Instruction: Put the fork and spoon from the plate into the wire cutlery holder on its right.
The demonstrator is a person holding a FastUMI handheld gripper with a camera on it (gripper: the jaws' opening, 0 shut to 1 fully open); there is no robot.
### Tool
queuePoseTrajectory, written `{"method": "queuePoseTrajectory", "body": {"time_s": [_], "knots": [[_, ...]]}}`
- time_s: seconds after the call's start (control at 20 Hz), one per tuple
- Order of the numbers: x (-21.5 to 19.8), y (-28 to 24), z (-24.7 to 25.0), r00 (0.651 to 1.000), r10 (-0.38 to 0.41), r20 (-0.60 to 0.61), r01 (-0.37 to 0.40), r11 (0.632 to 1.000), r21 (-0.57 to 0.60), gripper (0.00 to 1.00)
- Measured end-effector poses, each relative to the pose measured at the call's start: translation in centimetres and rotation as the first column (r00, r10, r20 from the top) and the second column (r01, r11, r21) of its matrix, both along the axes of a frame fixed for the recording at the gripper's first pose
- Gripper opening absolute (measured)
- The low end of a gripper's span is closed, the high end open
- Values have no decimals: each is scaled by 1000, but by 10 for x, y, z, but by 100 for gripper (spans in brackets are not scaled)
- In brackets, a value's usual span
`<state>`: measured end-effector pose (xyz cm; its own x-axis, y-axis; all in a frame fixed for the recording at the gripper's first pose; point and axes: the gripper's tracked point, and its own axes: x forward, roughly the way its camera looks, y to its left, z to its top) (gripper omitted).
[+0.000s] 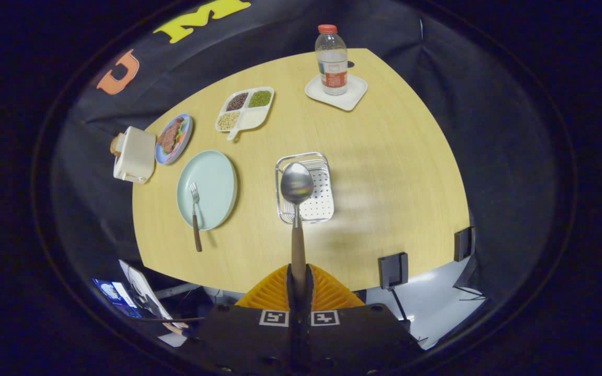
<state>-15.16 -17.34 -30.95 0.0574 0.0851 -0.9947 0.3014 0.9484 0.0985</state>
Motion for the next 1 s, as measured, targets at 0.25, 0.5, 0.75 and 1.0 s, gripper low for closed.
{"method": "queuePoseTrajectory", "body": {"time_s": [0.25,0.5,0.75,1.0], "knots": [[9,-3,-12,995,-92,-31,92,996,10,2],[27,3,-5,995,-96,26,96,995,13,36],[46,8,13,992,-22,120,31,997,-70,95],[65,49,23,984,66,168,-50,994,-96,97]]}}
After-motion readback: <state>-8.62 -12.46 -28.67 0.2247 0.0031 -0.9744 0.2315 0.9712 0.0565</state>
